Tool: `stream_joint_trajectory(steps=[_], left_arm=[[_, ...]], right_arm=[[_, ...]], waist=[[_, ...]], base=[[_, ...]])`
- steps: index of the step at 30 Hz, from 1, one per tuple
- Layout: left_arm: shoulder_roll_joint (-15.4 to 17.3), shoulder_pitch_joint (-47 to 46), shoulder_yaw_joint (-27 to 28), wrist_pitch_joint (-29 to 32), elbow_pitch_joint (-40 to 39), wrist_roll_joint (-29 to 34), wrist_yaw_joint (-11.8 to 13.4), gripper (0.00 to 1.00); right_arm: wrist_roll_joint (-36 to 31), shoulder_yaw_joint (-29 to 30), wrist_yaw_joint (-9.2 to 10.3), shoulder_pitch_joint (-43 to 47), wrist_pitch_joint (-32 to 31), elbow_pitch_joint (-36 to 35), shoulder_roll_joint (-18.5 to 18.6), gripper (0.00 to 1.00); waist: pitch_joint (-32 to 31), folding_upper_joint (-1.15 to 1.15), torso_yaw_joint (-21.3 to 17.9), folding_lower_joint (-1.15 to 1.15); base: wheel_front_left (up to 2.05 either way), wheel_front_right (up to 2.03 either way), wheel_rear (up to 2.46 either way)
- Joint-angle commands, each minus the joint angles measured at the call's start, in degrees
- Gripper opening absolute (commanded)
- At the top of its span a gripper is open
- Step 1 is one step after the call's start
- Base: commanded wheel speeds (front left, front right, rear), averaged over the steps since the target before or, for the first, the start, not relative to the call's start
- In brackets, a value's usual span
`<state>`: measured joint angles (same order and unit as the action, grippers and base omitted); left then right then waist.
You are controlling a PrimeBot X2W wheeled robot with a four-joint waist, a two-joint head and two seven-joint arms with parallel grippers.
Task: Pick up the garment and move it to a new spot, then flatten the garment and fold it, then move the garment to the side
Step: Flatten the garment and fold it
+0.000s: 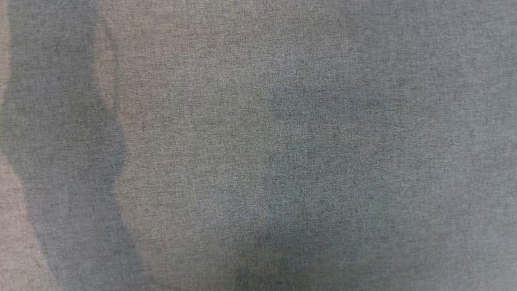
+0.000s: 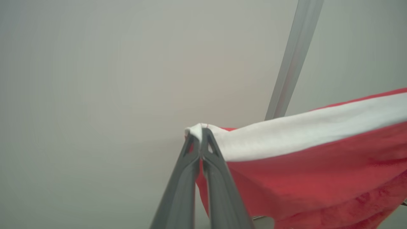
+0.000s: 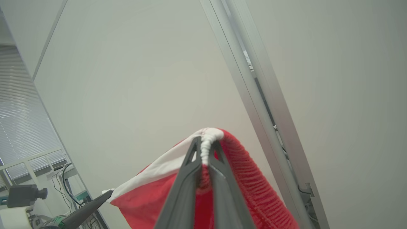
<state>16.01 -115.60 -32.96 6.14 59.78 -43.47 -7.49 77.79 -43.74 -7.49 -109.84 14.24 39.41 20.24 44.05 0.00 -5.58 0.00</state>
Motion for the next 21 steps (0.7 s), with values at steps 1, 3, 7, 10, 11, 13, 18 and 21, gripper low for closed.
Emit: stream_joint_trajectory(steps=[1,3,7,10,11,13,18,21], left_arm=[[0.4,-1.0,-0.4,-1.0,-0.1,-0.5,0.0,0.00],[0.6,-1.7,-1.1,-3.4,-1.0,-0.5,0.0,0.00],[1.4,-2.3,-1.9,-7.9,-2.1,-1.6,0.0,0.00],[1.8,-1.7,-3.3,-7.3,-1.2,-2.5,0.0,0.00],[1.5,-0.6,-4.3,-6.0,-0.6,-3.8,0.0,0.00],[1.5,0.6,-5.7,-3.4,0.0,-4.7,0.0,0.00],[2.7,4.4,-10.1,4.7,-1.2,-7.8,0.0,0.00],[3.3,6.3,-11.3,6.0,-2.3,-9.1,0.0,0.00]], right_arm=[[-0.6,-0.2,-0.02,-1.1,0.7,-0.5,0.5,0.00],[-2.7,-0.2,-0.02,-2.4,0.9,-1.7,0.9,0.00],[-7.7,6.7,-0.01,-1.7,1.0,-4.9,1.0,0.00],[-9.6,7.9,-0.01,0.9,1.0,-4.8,0.0,0.00],[-9.0,6.2,-0.02,2.1,1.0,-3.9,-0.7,0.00],[-7.8,3.5,-0.02,3.5,0.0,-3.3,-0.8,0.00],[-4.2,-3.0,-0.02,7.5,-2.8,-3.6,0.6,0.00],[-2.9,-5.3,-0.02,9.4,-3.7,-4.3,1.2,0.00]], waist=[[-0.2,0.00,0.1,0.00],[-0.3,0.00,0.2,0.00],[0.1,0.00,0.8,0.00],[0.0,0.00,1.0,0.00],[0.0,0.00,1.1,0.00],[0.0,0.00,1.1,0.00],[-0.5,0.00,1.3,0.00],[-1.0,0.00,1.3,0.00]], base=[[0.00,0.00,0.00],[0.00,0.00,0.00],[0.00,0.00,0.00],[0.00,0.00,0.00],[0.00,0.00,0.00],[0.00,0.00,0.00],[0.00,0.00,0.00],[0.00,0.00,0.00]])
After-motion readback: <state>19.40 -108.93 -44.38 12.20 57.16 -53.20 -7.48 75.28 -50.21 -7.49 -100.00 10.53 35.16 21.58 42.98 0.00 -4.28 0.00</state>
